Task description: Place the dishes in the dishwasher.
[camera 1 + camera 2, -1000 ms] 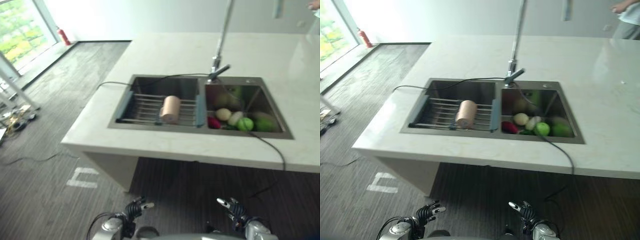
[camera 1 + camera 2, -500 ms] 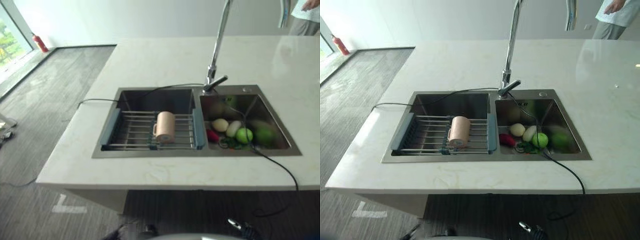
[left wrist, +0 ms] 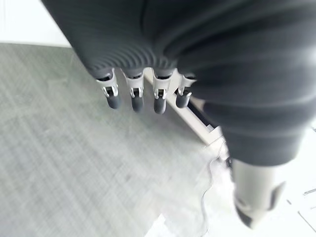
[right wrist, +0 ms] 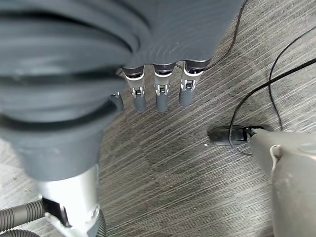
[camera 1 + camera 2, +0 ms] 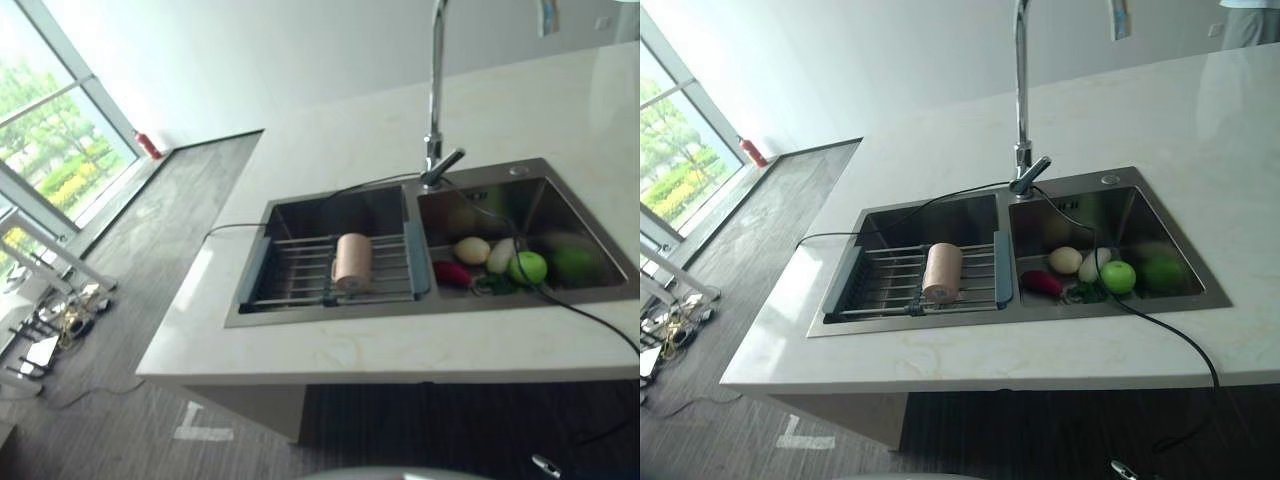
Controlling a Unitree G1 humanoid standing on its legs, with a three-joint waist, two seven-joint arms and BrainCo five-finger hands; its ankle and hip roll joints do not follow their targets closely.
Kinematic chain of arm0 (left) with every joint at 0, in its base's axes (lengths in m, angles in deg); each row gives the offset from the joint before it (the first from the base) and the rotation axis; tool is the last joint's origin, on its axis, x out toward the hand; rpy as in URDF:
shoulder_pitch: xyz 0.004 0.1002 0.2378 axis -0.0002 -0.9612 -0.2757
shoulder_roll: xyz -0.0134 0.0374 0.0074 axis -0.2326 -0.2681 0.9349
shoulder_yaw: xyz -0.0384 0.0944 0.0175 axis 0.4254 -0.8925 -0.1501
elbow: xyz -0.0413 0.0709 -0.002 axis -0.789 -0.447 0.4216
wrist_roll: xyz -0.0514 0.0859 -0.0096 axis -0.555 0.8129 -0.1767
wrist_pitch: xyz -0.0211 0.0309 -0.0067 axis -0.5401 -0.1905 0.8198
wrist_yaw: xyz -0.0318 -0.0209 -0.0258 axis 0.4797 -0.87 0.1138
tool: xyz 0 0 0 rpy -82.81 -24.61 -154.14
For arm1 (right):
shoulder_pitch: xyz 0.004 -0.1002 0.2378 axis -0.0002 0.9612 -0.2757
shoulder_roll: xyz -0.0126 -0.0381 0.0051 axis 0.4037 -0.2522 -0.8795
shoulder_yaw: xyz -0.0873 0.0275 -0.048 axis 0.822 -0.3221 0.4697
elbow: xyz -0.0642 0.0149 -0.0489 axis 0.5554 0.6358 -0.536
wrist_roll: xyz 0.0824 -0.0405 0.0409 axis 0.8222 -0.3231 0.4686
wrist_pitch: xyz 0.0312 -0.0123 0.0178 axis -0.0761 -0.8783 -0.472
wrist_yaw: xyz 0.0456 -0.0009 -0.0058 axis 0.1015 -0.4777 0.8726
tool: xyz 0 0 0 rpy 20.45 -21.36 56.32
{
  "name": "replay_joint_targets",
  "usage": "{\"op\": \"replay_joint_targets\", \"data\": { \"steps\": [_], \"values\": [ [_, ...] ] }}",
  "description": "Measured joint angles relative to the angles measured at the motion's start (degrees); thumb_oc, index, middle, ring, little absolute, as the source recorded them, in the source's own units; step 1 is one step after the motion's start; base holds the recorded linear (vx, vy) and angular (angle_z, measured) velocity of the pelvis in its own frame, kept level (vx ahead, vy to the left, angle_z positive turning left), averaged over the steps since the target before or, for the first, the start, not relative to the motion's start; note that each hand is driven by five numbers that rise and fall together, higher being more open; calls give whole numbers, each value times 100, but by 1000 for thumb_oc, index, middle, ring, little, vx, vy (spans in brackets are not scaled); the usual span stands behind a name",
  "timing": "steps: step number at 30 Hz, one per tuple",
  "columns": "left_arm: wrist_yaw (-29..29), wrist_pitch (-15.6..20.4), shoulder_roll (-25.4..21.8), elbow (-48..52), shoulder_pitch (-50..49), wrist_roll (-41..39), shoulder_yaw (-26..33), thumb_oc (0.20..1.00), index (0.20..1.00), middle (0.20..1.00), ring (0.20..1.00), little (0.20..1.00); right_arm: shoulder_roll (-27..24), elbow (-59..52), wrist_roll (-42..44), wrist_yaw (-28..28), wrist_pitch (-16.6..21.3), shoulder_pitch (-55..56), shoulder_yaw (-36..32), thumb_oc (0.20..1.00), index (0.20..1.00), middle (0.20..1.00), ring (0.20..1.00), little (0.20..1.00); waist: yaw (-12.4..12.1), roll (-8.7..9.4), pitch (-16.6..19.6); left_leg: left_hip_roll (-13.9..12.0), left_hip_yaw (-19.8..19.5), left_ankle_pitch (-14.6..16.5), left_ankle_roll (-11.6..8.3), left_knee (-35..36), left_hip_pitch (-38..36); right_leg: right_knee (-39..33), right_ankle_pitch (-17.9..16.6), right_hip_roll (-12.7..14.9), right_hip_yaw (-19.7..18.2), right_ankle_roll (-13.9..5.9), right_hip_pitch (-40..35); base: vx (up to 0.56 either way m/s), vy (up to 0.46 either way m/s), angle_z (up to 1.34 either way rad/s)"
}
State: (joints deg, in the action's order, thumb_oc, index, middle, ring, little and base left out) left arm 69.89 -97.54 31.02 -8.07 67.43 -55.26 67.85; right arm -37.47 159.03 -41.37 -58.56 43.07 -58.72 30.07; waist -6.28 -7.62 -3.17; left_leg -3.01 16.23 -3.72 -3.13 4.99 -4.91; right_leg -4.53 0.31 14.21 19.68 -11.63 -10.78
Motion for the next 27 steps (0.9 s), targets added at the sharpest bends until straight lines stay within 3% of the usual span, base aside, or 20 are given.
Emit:
{"op": "replay_joint_targets", "data": {
  "steps": [2,4,6,7,8,10,13,15,18,21,27],
  "values": [
    [551,235,-691,386,-200,328,133,1000,1000,1000,1000,1000,-5,-465,1,-57,-118,66,192,1000,1000,1000,1000,1000,-8,34,-16,-10,0,0,0,0,30,10,4,13,-2,-1,41,29,-71,2],
    [877,470,-1261,1530,-177,568,698,1000,1000,1000,1000,1000,123,-592,9,-59,-168,216,183,1000,1000,1000,1000,1000,-105,141,9,12,-19,0,0,0,28,22,3,32,27,-8,18,42,-78,7],
    [1072,942,-1683,2729,-130,754,787,1000,1000,1000,1000,1000,311,-623,66,-56,-210,224,196,1000,1000,1000,1000,1000,-158,181,1,9,-30,-3,3,-1,21,38,5,35,27,-11,19,41,-76,3],
    [1148,911,-1700,3549,-142,748,790,1000,1000,1000,1000,1000,379,-645,157,-58,-184,284,219,1000,1000,1000,1000,1000,-199,232,3,13,-32,-6,7,0,10,46,5,35,27,-11,4,28,-70,7],
    [1157,1043,-1754,5058,-140,752,635,1000,1000,1000,1000,1000,517,-644,220,-57,-175,373,223,1000,1000,1000,1000,1000,-295,288,-27,14,-51,-7,7,2,17,56,7,36,54,-13,-6,39,-84,6],
    [981,1445,-1509,6967,335,743,27,1000,1000,1000,1000,1000,798,-696,225,-73,-133,377,242,1000,1000,1000,1000,1000,-195,317,-30,13,-58,-8,8,0,21,84,11,41,46,-28,16,67,-108,0],
    [648,1623,-450,8588,1010,821,-1261,1000,1000,1000,1000,1000,1133,-667,226,-110,-77,348,361,1000,1000,1000,1000,1000,89,316,-38,-9,3,-8,5,0,-34,65,-3,14,-25,-14,9,91,-108,-13],
    [219,1666,26,8738,1250,997,-1916,1000,1000,1000,1000,1000,1170,-562,231,-109,-31,350,345,1000,1000,1000,1000,1000,325,346,-46,-34,73,-12,-4,0,-48,34,-21,-17,-78,12,34,79,-52,-22],
    [-219,1643,336,8424,1274,1599,-2035,1000,1000,1000,1000,1000,1131,-438,403,-107,41,422,337,1000,1000,1000,1000,1000,529,389,-96,-142,340,14,-42,-1,-134,23,-46,-111,-355,48,139,76,-24,-47],
    [-528,1634,-62,7760,1260,1987,-2103,1000,1000,1000,1000,1000,1006,-418,383,-100,92,488,334,1000,1000,1000,1000,1000,663,359,-247,-210,630,30,-65,-1,-214,-47,-113,-170,-641,105,235,64,-16,-51],
    [-925,1635,-655,7670,1396,2555,-2294,1000,1000,1000,1000,1000,870,-193,376,-7,165,721,113,1000,1000,1000,1000,1000,863,39,-504,-274,903,93,-146,2,-334,-79,-167,-186,-887,68,321,48,-31,-27]
  ]
}}
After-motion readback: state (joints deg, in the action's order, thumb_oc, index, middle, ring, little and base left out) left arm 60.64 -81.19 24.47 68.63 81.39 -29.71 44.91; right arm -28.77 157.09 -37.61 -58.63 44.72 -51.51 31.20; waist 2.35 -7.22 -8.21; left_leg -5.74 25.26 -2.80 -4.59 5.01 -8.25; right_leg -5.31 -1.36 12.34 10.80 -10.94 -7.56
